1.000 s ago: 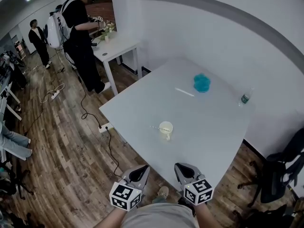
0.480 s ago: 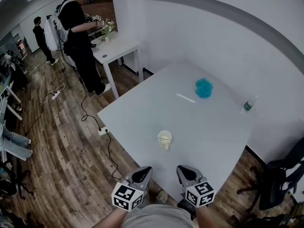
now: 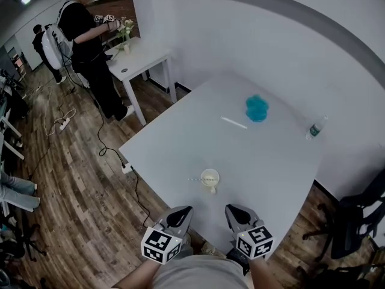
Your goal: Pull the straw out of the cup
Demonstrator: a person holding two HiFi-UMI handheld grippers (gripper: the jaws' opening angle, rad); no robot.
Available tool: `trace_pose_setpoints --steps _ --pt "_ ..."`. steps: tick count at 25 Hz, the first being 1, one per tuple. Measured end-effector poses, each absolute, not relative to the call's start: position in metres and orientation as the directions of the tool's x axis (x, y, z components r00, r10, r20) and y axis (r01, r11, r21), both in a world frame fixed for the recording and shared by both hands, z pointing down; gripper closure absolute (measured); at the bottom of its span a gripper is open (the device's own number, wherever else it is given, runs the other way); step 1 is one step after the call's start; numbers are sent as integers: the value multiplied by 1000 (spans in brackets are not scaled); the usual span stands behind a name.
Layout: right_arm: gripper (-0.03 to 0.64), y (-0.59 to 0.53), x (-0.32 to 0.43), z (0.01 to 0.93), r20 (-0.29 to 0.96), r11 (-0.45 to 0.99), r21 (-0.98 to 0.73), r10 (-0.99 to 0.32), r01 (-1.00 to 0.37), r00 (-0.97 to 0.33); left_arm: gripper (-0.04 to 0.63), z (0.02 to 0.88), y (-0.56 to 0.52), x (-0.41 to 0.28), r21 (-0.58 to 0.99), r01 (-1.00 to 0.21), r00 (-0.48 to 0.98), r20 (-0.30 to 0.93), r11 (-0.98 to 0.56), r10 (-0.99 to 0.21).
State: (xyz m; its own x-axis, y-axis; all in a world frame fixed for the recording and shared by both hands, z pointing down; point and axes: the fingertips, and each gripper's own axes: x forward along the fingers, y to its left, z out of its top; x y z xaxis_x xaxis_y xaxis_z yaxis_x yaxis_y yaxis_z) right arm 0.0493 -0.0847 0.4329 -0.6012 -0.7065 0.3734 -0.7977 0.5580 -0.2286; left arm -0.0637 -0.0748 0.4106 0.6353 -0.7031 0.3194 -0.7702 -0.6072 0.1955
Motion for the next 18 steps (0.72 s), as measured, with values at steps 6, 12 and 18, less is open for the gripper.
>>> trace_pose_setpoints --steps 6,12,18 --pt "611 -104 45 429 363 546 -217 -724 -809 -586 577 412 -91 -70 209 -762 646 314 -614 -695" --pt "611 -118 53 431 369 515 -224 -741 -828 -561 577 421 -107 -66 222 -752 657 327 -620 -679" --pt "611 -127 57 438 382 499 -225 -745 -837 -547 577 432 -116 -58 209 -734 674 344 -647 -654"
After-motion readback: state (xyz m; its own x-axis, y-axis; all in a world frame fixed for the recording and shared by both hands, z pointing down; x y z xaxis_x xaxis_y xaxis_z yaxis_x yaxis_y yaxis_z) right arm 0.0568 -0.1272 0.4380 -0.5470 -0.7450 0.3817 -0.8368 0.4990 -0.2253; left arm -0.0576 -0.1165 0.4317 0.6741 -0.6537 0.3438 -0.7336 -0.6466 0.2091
